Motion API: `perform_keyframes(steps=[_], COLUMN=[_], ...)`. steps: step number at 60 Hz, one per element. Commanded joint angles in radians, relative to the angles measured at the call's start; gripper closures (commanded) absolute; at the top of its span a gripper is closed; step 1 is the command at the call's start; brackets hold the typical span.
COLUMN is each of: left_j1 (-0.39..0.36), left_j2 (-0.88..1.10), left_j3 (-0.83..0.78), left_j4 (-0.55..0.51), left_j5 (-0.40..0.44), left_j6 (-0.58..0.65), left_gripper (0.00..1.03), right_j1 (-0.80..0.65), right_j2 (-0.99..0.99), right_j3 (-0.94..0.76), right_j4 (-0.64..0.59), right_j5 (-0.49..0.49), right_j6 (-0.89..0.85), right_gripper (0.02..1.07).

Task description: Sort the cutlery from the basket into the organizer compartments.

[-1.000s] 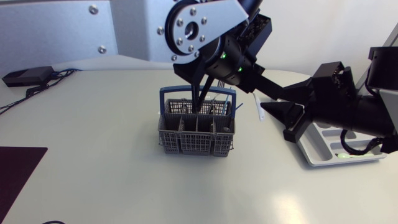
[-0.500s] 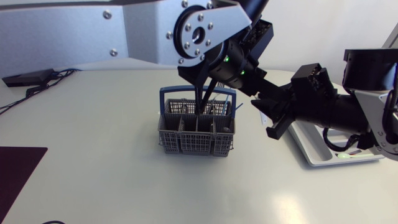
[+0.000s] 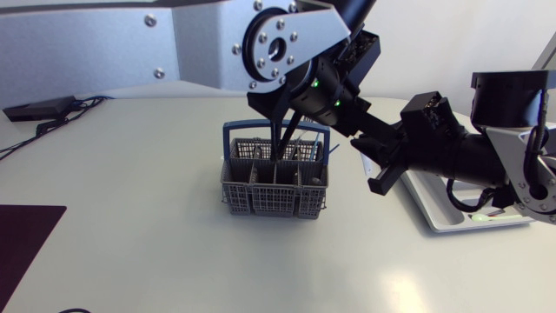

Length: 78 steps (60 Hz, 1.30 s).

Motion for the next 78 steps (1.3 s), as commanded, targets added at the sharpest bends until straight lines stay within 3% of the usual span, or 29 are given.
perform_keyframes(steps=[1,4,5,6,10,17,26,34,40,50,62,78], left_j1=[0.005,0.011,0.017,0.023,0.051,0.1,0.166,0.204,0.196,0.158,0.101,0.038], left_j2=[0.017,0.014,0.011,0.006,0.006,0.003,0.004,0.011,0.001,-0.023,-0.049,-0.052], left_j3=[0.046,0.052,0.058,0.069,0.107,0.15,0.179,0.155,0.102,-0.01,-0.128,-0.232], left_j4=[0.004,0.004,0.004,0.004,-0.008,-0.013,-0.013,-0.028,-0.03,-0.028,-0.03,-0.024], left_j5=[0.012,0.012,0.011,0.011,0.005,-0.002,-0.002,0.012,0.015,0.057,0.087,0.09], left_j6=[-0.024,-0.024,-0.024,-0.022,-0.021,-0.004,0.025,0.107,0.186,0.326,0.485,0.691], left_gripper=[0.89,0.8,0.72,0.57,0.35,0.18,0.16,0.18,0.18,0.21,0.21,0.21], right_j1=[0.017,0.017,0.017,0.017,0.013,-0.028,-0.122,-0.286,-0.373,-0.582,-0.764,-0.959], right_j2=[0.01,0.005,0.004,0.001,-0.005,-0.01,-0.016,0.005,0.024,0.168,0.315,0.49], right_j3=[-0.016,-0.017,-0.019,-0.02,-0.025,-0.023,-0.017,0.015,0.026,0.119,0.233,0.343], right_j4=[0.003,-0.005,-0.007,-0.01,-0.022,-0.057,-0.126,-0.237,-0.292,-0.484,-0.689,-0.826], right_j5=[-0.011,-0.015,-0.016,-0.016,-0.027,-0.068,-0.14,-0.278,-0.331,-0.433,-0.449,-0.438], right_j6=[0.012,0.007,0.006,0.001,-0.014,-0.045,-0.131,-0.272,-0.384,-0.697,-1.037,-1.406], right_gripper=[1.01,1.01,1.01,1.01,1.01,1.01,1.01,1.01,1.01,1.01,1.01,1.01])
